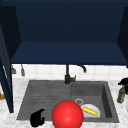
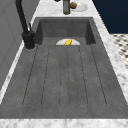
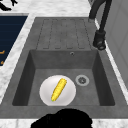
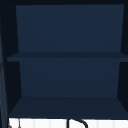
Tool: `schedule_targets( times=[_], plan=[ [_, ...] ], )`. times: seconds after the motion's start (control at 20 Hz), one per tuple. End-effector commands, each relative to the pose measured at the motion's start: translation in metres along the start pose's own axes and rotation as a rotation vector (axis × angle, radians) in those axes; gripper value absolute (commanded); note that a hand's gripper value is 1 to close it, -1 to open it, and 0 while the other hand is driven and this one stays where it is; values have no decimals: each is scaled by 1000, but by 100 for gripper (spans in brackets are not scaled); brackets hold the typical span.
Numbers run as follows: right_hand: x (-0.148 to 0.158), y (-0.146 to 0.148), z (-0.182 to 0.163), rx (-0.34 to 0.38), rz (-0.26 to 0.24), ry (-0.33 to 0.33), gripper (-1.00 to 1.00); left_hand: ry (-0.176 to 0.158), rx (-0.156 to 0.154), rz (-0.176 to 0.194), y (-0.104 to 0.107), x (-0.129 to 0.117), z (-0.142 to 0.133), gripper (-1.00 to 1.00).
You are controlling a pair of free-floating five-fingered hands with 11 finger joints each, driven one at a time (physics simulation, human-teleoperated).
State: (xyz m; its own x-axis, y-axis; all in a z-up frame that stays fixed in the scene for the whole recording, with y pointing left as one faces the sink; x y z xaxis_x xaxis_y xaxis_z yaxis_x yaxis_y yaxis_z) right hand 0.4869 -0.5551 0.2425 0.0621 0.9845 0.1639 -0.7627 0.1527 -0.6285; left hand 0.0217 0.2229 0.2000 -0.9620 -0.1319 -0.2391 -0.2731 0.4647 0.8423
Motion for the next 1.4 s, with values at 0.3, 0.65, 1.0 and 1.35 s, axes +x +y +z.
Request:
schedule_targets(
  times=[0.3,0.65,1.0,1.35],
  plan=[
    [-4,-4,-16,117,18,-17,-100,0,0,0,0,0,0,0],
    [-21,17,17,103,-33,-59,-100,0,0,0,0,0,0,0],
    [-25,29,27,75,-25,-57,-100,0,0,0,0,0,0,0],
    [-2,11,32,86,47,48,-100,0,0,0,0,0,0,0]
  ],
)
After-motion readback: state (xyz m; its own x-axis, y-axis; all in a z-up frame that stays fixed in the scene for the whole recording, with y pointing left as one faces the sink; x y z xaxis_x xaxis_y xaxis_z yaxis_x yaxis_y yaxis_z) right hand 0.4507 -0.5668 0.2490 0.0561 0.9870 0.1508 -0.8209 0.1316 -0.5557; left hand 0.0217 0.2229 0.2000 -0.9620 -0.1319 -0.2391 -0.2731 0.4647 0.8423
